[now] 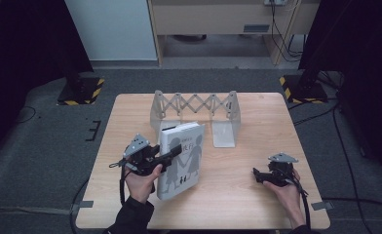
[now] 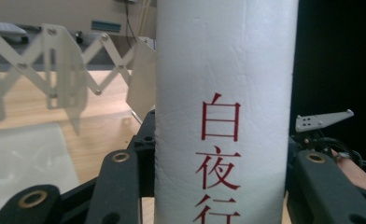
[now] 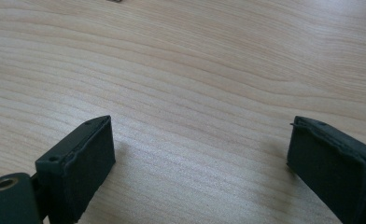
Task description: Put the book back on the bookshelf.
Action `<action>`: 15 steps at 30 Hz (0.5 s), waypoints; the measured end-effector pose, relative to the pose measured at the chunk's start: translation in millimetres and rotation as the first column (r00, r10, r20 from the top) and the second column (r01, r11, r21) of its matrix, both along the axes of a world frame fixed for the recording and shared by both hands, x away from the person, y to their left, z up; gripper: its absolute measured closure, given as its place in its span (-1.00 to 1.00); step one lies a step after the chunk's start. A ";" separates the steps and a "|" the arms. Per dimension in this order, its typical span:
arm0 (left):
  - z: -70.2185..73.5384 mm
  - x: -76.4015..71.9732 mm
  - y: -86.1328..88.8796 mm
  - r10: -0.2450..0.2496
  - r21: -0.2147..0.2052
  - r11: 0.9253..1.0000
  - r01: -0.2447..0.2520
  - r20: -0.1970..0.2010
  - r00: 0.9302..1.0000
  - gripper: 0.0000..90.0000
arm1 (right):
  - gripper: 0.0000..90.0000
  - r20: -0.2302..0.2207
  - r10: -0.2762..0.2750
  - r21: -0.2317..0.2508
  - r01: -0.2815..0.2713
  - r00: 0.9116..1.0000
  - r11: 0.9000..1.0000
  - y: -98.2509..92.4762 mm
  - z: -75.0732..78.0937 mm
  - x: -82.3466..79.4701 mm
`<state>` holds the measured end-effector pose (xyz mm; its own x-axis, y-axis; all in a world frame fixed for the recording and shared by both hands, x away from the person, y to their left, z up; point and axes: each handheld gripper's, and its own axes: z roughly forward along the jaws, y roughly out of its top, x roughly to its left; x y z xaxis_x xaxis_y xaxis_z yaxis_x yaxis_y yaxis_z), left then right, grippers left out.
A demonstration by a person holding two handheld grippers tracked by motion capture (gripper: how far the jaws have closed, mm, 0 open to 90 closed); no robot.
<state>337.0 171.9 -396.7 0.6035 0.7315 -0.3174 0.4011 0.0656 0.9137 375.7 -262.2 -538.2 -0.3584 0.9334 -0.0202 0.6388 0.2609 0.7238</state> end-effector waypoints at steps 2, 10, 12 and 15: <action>2.5 0.3 5.0 0.020 0.006 1.000 -0.020 0.006 1.000 0.17 | -0.83 -0.002 -0.006 0.003 0.006 1.000 1.000 0.1 -0.1 0.2; 10.2 5.3 23.2 0.090 0.042 0.995 -0.091 0.020 0.996 0.17 | -0.86 -0.022 -0.020 0.021 0.021 1.000 1.000 -0.7 -0.7 0.7; 12.0 7.1 27.5 0.107 0.040 0.993 -0.108 0.023 0.994 0.17 | -0.86 -0.022 -0.023 0.020 0.023 0.999 1.000 -0.6 -0.7 0.8; 14.5 12.1 34.7 0.143 0.048 0.988 -0.145 0.031 0.989 0.17 | -0.87 -0.023 -0.025 0.021 0.025 0.999 0.999 -0.2 -0.7 0.7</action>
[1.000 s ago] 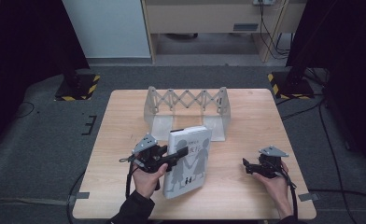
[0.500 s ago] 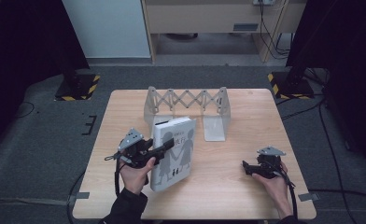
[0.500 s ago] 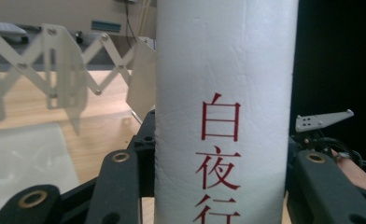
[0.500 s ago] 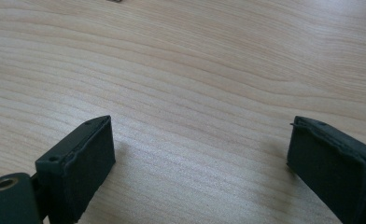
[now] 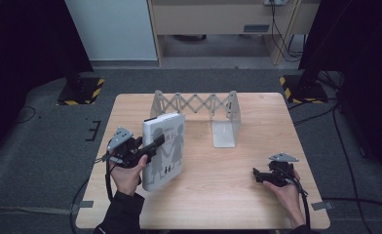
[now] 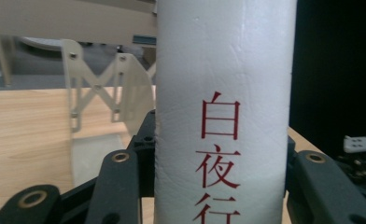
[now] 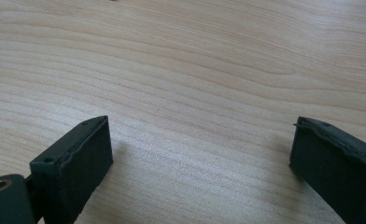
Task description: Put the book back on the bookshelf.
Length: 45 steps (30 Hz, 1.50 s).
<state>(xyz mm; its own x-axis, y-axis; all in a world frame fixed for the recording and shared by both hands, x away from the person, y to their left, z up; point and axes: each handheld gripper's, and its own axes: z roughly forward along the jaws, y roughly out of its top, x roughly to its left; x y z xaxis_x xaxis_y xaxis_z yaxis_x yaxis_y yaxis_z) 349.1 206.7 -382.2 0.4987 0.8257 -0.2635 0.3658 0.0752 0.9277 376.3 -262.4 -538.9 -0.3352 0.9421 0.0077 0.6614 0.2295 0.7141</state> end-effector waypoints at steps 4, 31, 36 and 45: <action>-0.4 7.5 7.8 0.035 0.001 0.999 -0.035 -0.007 0.999 0.17 | -0.87 0.000 -0.003 0.001 0.003 1.000 1.000 0.3 0.0 0.0; -12.9 75.7 -6.7 0.170 0.065 0.983 -0.170 0.009 0.985 0.16 | -0.88 0.002 -0.001 -0.003 0.001 1.000 1.000 0.7 -0.3 0.6; -17.1 86.6 -8.5 0.190 0.054 0.980 -0.190 0.007 0.982 0.16 | -0.89 0.002 -0.001 -0.002 0.001 1.000 1.000 1.0 -0.4 0.8; -21.9 99.0 -15.3 0.201 0.066 0.977 -0.202 0.015 0.979 0.16 | -0.88 0.001 0.001 -0.002 -0.001 1.000 1.000 1.2 -0.4 0.9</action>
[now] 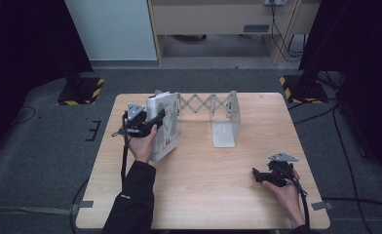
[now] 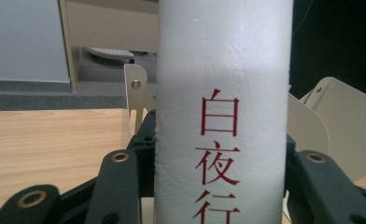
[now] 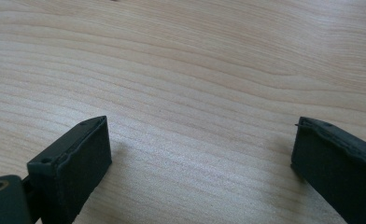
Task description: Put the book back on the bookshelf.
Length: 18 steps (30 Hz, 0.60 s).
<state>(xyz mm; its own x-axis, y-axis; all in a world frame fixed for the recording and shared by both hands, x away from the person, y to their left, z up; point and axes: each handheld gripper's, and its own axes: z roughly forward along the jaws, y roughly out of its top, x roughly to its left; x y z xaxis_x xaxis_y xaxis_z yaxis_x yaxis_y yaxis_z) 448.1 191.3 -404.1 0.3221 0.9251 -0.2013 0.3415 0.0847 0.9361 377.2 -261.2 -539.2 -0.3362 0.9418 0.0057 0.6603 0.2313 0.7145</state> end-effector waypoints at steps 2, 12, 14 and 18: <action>-1.8 1.6 -0.9 0.004 -0.004 1.000 -0.004 0.007 1.000 0.16 | -0.88 0.000 0.000 0.000 0.000 1.000 1.000 0.0 0.0 0.0; -5.6 -9.7 -6.3 -0.024 0.069 0.997 0.021 0.047 0.999 0.13 | -0.88 0.002 0.003 -0.002 -0.003 1.000 1.000 -0.2 0.0 0.1; -6.5 -15.7 -5.3 -0.039 0.083 0.996 0.035 0.049 0.998 0.13 | -0.88 0.001 0.003 -0.002 -0.003 1.000 1.000 -0.1 0.0 0.1; -8.7 -27.6 0.4 -0.061 0.087 0.995 0.058 0.036 0.997 0.13 | -0.88 0.002 0.003 -0.002 -0.003 1.000 1.000 -0.2 0.0 0.1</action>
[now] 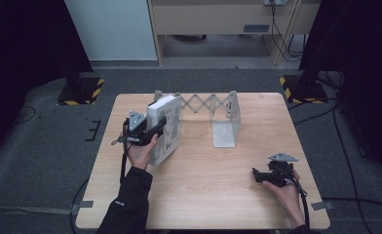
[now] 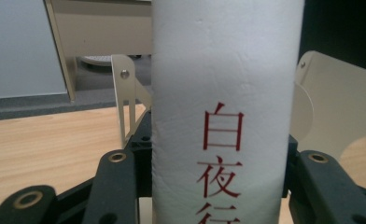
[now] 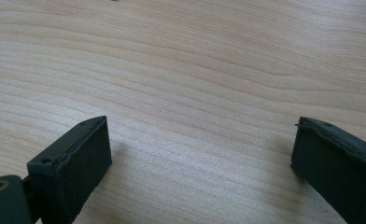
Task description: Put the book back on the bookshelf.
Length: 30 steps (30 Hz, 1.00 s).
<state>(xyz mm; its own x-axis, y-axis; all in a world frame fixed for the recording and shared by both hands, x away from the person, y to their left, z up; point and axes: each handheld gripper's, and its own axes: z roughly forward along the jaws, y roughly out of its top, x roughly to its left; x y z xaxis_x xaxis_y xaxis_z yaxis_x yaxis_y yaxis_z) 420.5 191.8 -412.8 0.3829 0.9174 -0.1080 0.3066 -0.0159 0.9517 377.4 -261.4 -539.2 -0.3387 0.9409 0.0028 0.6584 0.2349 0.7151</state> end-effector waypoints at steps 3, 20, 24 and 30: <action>-3.6 -10.3 6.8 -0.009 -0.004 1.000 0.009 -0.013 1.000 0.13 | -0.88 0.000 0.000 0.000 0.000 1.000 1.000 0.0 0.0 0.0; -24.0 -47.0 25.2 -0.009 -0.007 1.000 0.008 -0.064 0.998 0.12 | -0.88 -0.003 0.005 -0.001 -0.005 1.000 1.000 0.5 0.2 -0.5; -30.0 -50.8 27.3 -0.012 -0.017 1.000 0.012 -0.052 0.999 0.12 | -0.88 -0.003 0.006 0.000 -0.006 1.000 1.000 0.7 0.2 -0.7; -35.1 -55.0 23.7 -0.021 -0.019 1.000 0.021 -0.013 1.000 0.10 | -0.88 -0.007 0.004 0.002 -0.004 1.000 1.000 1.0 0.4 -1.1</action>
